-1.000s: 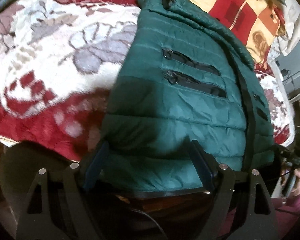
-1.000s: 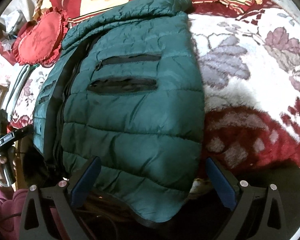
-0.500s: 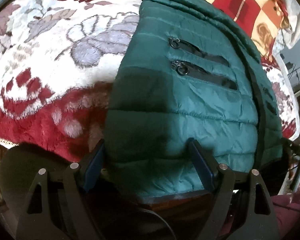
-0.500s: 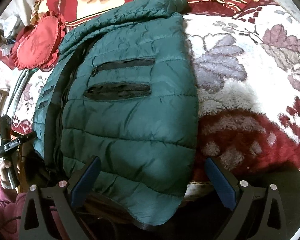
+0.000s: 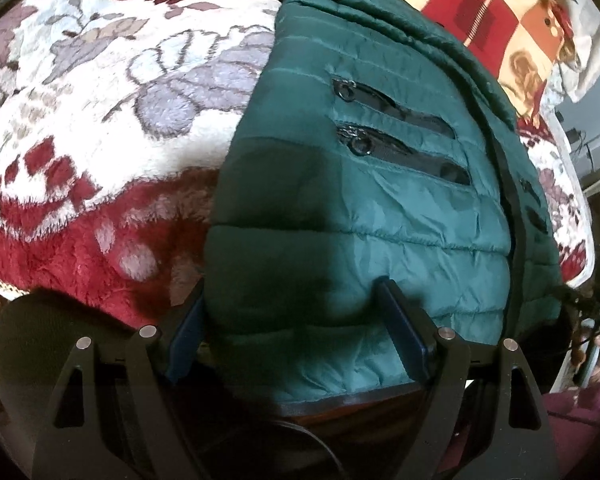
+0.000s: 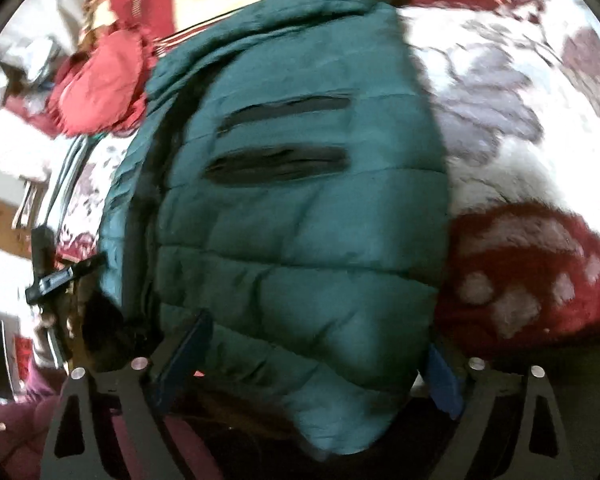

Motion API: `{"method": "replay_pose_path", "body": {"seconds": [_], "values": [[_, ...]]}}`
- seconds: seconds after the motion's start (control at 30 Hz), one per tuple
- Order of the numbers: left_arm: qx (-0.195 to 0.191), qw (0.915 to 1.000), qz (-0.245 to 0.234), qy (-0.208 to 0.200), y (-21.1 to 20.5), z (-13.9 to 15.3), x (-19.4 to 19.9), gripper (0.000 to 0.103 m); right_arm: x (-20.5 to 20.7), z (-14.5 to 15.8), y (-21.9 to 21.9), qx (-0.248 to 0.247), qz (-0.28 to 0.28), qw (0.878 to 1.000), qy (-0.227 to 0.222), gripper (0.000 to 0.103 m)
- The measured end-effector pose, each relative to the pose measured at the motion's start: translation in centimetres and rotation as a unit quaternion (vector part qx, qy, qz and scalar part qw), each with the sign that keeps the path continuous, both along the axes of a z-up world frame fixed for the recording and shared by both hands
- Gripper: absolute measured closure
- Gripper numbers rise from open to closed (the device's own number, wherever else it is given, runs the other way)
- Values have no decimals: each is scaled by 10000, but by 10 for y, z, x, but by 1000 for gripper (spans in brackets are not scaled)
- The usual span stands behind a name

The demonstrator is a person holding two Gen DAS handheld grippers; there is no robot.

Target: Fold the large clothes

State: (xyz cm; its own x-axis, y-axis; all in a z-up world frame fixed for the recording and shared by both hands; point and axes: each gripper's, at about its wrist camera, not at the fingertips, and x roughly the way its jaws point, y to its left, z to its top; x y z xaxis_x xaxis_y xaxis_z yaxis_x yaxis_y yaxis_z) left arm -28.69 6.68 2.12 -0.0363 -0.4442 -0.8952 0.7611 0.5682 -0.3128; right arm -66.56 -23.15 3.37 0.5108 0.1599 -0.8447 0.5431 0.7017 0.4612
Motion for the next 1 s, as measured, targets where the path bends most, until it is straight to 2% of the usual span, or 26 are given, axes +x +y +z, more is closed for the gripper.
{"method": "replay_pose_path", "body": {"seconds": [0.07, 0.13, 0.2, 0.3, 0.4, 0.5, 0.6, 0.73, 0.83, 1.0], "values": [[45, 10000, -31, 6, -4, -3, 0, 21, 4, -2, 5, -180, 170, 9996, 151, 17], [55, 10000, 6, 56, -7, -4, 0, 21, 4, -5, 6, -260, 156, 9992, 255, 28], [75, 9999, 12, 72, -8, -4, 1, 21, 2, -2, 3, -299, 76, 9993, 211, 46], [106, 9999, 25, 26, -8, -3, -1, 21, 0, 12, 1, -419, 108, 9991, 22, 59], [138, 9999, 43, -7, -10, -4, -2, 21, 3, 28, 5, -614, 228, 9978, -95, 60], [159, 9998, 66, -25, -11, -5, -2, 20, 8, 36, 9, -606, 356, 9973, -227, 60], [152, 9999, 71, -38, -11, -6, -3, 19, 14, 27, 9, -503, 389, 9979, -141, 60], [139, 9999, 67, -32, -11, -7, -2, 18, 16, 7, 7, -122, 281, 9995, -40, 59], [132, 9999, 41, -11, -13, -9, -3, 13, 14, 0, 3, 72, 182, 9997, -128, 59], [168, 9998, -40, -29, -17, -11, -5, 9, 15, 7, 8, -141, 348, 9992, -132, 61]]}}
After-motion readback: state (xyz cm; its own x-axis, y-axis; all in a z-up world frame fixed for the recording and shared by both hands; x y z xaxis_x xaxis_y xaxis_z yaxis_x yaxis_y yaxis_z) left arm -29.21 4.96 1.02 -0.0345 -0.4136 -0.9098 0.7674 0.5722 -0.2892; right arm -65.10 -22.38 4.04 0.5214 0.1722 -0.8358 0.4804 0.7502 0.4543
